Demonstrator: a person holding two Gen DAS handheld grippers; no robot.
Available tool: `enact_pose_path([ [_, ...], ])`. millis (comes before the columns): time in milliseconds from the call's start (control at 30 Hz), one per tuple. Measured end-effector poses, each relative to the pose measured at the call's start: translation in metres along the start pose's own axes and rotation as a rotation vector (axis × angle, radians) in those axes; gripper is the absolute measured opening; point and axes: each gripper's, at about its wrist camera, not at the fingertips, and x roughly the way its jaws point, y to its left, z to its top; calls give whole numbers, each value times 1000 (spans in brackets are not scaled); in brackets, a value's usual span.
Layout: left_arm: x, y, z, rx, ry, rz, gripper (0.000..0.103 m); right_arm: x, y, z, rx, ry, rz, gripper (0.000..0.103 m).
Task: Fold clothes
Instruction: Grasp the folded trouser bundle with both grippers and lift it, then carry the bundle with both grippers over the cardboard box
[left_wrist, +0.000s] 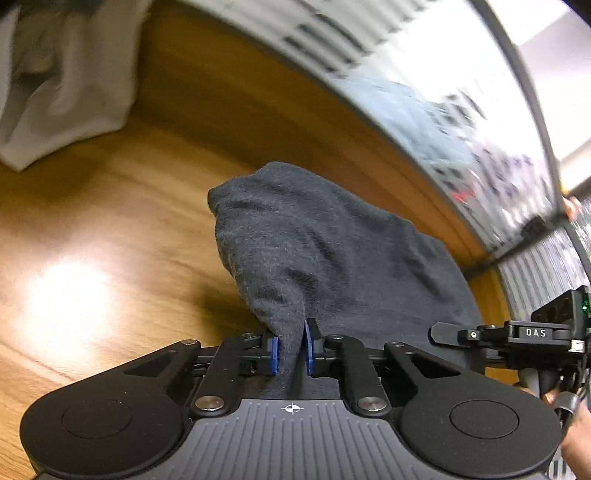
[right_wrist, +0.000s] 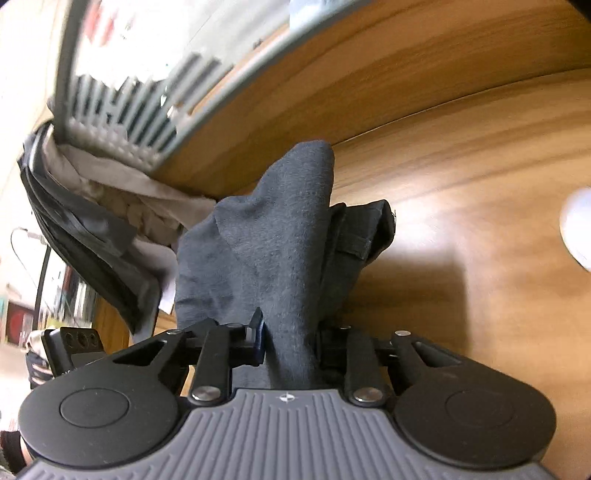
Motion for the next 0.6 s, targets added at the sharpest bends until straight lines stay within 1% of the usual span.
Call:
enact_pose_path([
  [133, -10, -42, -4, 140, 34, -37, 16, -57, 10, -35, 35, -92, -44, 26],
  [300, -24, -106, -17, 374, 79, -94, 15, -132, 19, -88, 81, -223, -106, 26],
  [400, -33, -143, -29, 509, 106, -145, 15, -175, 22, -125, 111, -306, -146, 26],
  [467, -39, -165, -38, 580, 124, -181, 14, -202, 23, -152, 139, -360, -174, 26],
  [600, -55, -201, -63, 726, 140, -277, 14, -252, 32, -213, 191, -480, -227, 26],
])
